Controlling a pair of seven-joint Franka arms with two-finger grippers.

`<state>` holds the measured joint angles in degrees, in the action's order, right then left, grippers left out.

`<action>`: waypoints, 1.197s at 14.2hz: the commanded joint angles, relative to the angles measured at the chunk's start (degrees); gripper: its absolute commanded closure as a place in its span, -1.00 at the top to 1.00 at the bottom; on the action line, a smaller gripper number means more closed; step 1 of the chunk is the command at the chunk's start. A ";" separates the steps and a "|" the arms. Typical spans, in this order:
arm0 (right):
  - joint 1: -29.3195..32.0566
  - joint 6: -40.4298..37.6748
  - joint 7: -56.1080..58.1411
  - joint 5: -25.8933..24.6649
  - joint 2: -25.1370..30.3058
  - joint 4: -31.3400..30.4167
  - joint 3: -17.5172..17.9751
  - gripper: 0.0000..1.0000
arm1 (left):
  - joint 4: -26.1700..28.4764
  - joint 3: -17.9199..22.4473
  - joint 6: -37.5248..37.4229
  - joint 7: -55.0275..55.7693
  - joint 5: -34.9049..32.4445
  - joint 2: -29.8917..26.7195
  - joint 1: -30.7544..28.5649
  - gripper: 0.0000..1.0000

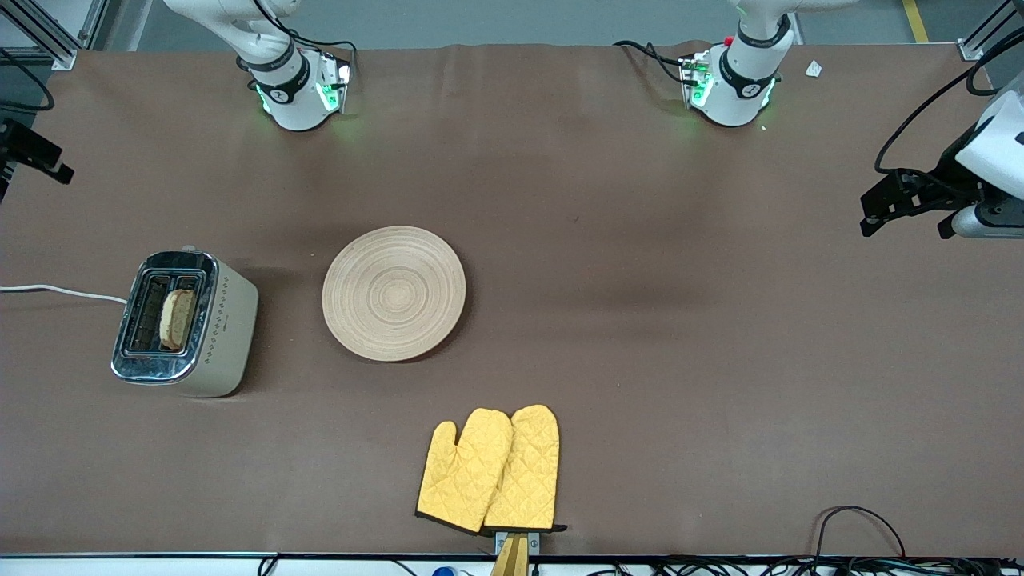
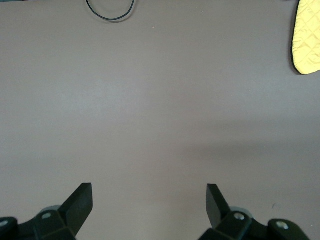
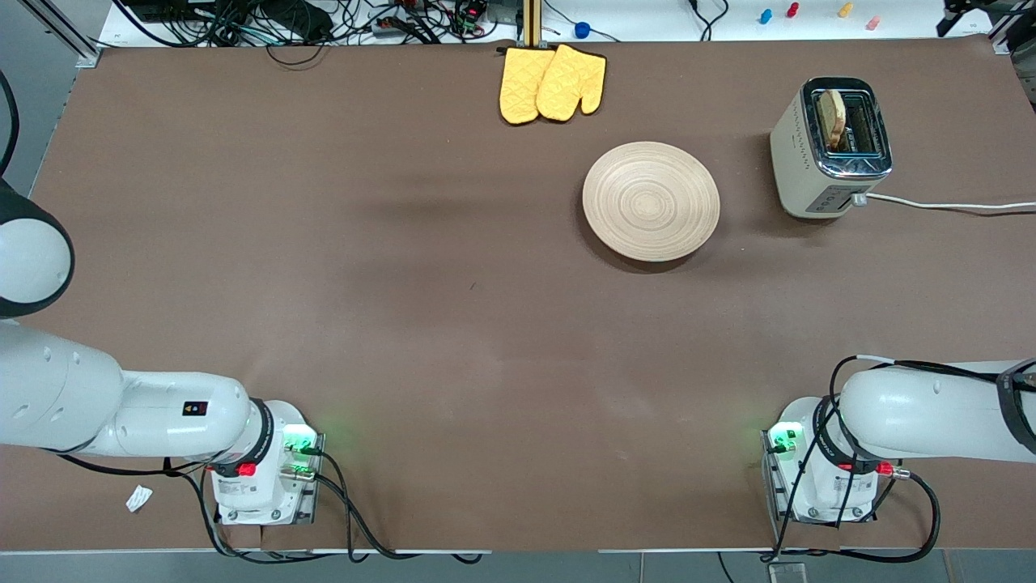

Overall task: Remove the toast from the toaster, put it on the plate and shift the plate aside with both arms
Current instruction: 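Move the right gripper toward the bread slice in the silver toaster, then grasp the bread slice in the toaster with the right gripper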

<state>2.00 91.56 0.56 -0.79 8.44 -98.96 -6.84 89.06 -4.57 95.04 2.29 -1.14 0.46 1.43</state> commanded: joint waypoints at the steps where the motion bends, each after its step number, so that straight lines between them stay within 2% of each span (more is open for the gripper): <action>1: -0.77 10.44 -0.12 1.05 -2.10 -7.63 0.86 1.00 | -0.82 0.27 -0.56 0.17 -0.09 0.42 0.16 1.00; 3: -2.17 13.20 -1.16 1.05 -7.97 -7.82 0.86 1.00 | -0.73 0.18 -0.91 0.61 -0.09 0.42 0.16 1.00; 6: -3.85 17.50 -5.03 0.96 -13.87 -7.65 0.77 1.00 | -0.64 0.18 -1.00 0.52 -0.01 0.42 0.07 1.00; 12: -3.06 20.94 -5.21 0.96 -22.32 -5.10 0.68 0.96 | -0.64 0.27 -1.00 0.35 -0.01 0.42 0.07 1.00; 16: -2.80 22.52 -5.13 0.96 -23.91 -4.92 0.59 0.68 | -0.64 0.27 -1.00 0.43 -0.01 0.42 0.07 1.00; 17: -2.71 22.52 -5.13 0.87 -24.08 -4.84 0.59 0.51 | -0.55 0.27 -1.00 0.43 -0.01 0.42 0.07 1.00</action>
<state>-1.16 114.19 -4.16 -0.71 -15.00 -104.76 -6.45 89.10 -4.53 94.82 2.30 -1.14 0.76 1.40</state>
